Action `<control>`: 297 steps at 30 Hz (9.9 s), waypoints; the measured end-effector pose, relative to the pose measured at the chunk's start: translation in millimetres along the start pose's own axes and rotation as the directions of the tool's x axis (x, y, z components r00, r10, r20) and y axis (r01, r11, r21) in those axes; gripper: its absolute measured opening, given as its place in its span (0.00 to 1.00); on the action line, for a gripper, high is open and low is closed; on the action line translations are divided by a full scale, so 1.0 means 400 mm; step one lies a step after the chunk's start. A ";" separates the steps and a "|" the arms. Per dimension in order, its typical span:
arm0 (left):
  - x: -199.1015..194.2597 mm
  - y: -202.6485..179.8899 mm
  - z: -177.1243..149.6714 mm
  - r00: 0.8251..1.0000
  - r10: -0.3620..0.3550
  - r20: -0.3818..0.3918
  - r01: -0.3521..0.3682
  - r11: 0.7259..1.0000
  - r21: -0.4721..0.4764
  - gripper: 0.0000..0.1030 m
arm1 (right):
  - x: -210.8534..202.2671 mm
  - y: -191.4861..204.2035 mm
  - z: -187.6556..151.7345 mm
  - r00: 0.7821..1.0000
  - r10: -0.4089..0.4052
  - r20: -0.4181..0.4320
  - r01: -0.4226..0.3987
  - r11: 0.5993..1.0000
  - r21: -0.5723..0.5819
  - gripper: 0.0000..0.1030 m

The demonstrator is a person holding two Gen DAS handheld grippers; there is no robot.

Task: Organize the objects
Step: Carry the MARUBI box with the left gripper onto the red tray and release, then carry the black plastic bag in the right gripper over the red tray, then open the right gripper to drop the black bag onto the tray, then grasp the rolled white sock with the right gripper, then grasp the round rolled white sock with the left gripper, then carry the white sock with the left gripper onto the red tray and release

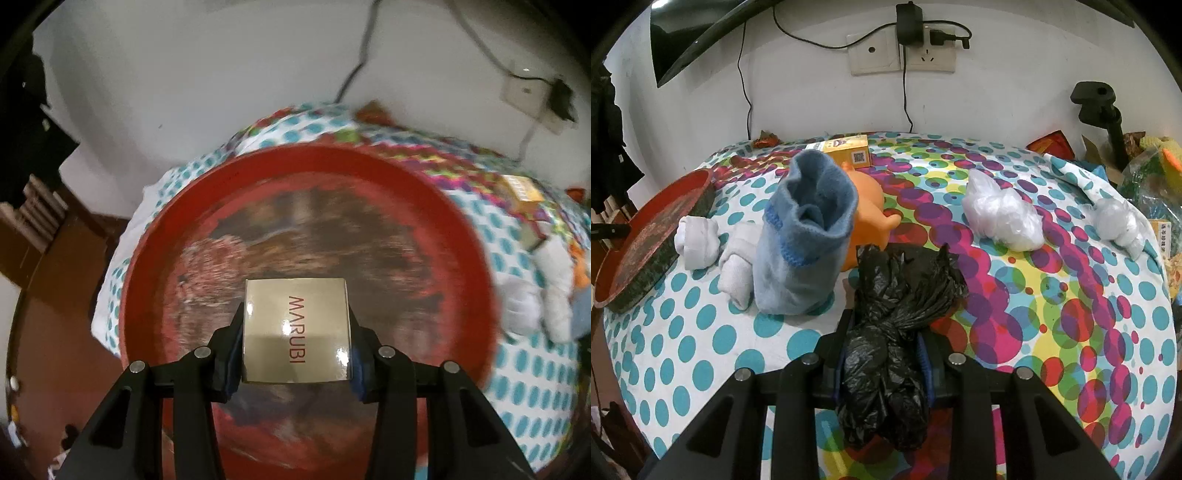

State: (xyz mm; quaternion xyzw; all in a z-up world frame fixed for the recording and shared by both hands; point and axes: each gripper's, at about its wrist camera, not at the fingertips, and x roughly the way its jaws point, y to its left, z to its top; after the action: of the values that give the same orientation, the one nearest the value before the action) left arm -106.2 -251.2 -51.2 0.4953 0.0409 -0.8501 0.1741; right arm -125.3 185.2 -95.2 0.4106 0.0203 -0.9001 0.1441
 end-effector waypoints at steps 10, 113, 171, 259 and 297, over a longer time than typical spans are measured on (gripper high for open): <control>0.095 0.139 0.043 0.998 0.044 -0.045 -0.047 0.997 -0.058 0.42 | 0.000 0.002 -0.001 1.000 -0.009 -0.001 0.009 1.000 -0.009 0.30; -0.059 0.389 -0.185 0.995 0.053 0.082 -0.026 0.953 -0.301 0.94 | 0.103 0.866 0.217 0.971 0.233 -0.055 -0.237 0.907 -0.348 0.28; -0.065 0.252 -0.180 0.995 0.006 0.104 0.010 0.987 -0.158 0.94 | 0.099 0.307 0.115 0.995 -0.093 -0.025 0.087 0.979 -0.186 0.50; 0.038 -0.520 -0.028 0.953 -0.299 -0.055 0.294 0.863 0.411 0.55 | 0.056 0.165 0.045 0.988 0.145 -0.057 -0.150 0.983 -0.103 0.24; -0.112 -0.295 -0.037 0.975 -0.214 0.051 0.193 0.943 0.270 0.54 | 0.059 0.175 0.044 0.991 0.125 -0.053 -0.131 0.984 -0.120 0.23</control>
State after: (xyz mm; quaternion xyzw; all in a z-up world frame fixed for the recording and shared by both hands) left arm -113.8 -125.8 -32.4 0.4730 -0.0283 -0.8804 0.0193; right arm -133.7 109.9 -95.4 0.4219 0.0527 -0.8764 0.2261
